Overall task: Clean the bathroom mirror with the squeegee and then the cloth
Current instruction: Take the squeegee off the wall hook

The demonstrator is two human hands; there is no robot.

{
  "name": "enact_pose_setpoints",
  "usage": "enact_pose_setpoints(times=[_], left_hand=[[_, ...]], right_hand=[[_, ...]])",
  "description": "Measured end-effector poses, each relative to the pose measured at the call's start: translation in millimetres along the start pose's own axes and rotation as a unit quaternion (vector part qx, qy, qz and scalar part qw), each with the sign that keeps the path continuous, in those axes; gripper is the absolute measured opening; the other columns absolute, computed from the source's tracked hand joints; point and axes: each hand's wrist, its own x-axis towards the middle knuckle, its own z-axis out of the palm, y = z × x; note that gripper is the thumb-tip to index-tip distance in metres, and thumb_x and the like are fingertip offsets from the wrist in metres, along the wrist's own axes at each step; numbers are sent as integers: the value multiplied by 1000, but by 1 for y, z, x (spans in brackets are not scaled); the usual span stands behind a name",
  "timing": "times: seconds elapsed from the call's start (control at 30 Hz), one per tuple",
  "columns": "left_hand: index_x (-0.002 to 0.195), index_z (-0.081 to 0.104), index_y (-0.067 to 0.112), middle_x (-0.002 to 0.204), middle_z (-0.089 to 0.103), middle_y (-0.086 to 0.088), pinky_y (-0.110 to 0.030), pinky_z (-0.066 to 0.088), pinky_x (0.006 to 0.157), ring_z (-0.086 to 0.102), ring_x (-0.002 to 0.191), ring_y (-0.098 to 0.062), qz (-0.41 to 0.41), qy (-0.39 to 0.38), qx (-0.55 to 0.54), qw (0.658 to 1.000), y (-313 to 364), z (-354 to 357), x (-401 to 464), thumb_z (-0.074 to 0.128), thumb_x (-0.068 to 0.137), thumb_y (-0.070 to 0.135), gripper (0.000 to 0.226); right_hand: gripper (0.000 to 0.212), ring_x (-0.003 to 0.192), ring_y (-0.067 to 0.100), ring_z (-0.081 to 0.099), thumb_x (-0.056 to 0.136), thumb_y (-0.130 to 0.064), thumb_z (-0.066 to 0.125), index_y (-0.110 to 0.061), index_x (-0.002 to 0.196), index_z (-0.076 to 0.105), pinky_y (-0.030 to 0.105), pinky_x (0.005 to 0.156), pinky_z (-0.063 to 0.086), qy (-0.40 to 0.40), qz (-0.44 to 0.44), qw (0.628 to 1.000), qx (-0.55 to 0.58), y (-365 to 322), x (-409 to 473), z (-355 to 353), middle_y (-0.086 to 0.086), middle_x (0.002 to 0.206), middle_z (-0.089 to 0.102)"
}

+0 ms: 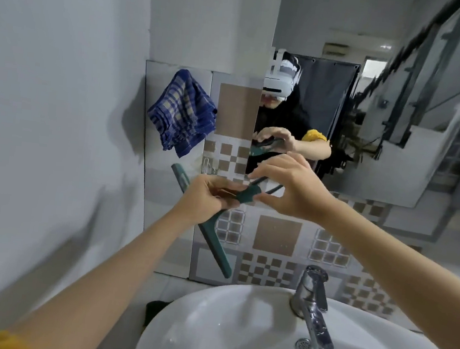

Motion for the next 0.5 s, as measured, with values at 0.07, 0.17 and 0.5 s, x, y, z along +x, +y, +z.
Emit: enact_pose_setpoints(times=[0.07, 0.17, 0.5], left_hand=[[102, 66, -5, 101, 69, -14, -21, 54, 78, 69, 85, -16, 13, -6, 5, 1000, 10, 1, 4, 67, 71, -16, 33], [94, 70, -1, 89, 72, -10, -25, 56, 75, 69, 80, -22, 35, -31, 33, 998, 27, 2, 13, 71, 69, -12, 28], [79, 72, 8, 82, 72, -7, -23, 55, 75, 69, 74, -16, 140, -78, 148, 976, 129, 12, 67, 80, 65, 2, 18]], right_hand=[[30, 98, 14, 62, 75, -30, 78, -23, 103, 68, 44, 89, 47, -23, -9, 999, 27, 1, -1, -11, -8, 101, 68], [26, 95, 16, 62, 77, -28, 75, -25, 103, 70, 43, 82, 50, -23, -31, 999, 4, 3, -3, -29, -7, 100, 69], [31, 74, 26, 60, 84, -38, 65, -30, 114, 63, 39, 55, 53, 4, -82, 986, -144, 25, 8, -118, 4, 86, 62]])
